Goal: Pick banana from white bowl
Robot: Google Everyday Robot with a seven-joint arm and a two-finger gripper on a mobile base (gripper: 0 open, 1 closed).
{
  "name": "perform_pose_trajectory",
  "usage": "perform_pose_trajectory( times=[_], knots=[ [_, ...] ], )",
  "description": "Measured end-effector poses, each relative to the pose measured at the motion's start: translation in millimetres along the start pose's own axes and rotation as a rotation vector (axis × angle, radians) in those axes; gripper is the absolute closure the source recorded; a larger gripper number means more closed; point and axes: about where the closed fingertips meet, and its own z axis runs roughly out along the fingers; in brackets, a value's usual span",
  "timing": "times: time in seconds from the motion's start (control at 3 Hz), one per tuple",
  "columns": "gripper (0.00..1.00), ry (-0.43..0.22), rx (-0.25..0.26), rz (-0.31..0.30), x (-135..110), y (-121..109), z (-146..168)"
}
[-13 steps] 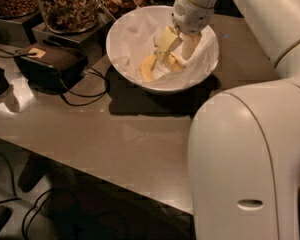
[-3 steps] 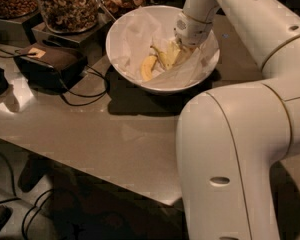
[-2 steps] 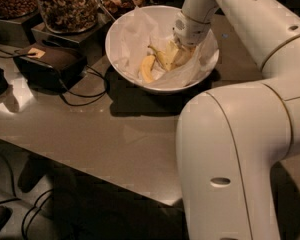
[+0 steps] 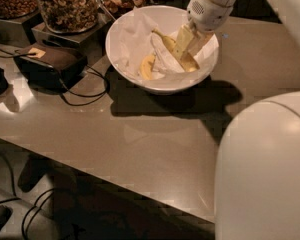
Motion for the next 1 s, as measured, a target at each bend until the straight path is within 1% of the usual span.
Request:
perform_pose_trajectory(
  times=[0.33, 0.67, 1.0],
  knots=[
    [1.00, -0.035, 0.018, -0.027, 11.3, 7.5, -28.3],
    [1.00, -0.046, 0.021, -0.031, 9.1, 8.5, -30.2],
    [1.00, -0.052, 0.091, -0.064, 13.2, 14.6, -52.4]
  ],
)
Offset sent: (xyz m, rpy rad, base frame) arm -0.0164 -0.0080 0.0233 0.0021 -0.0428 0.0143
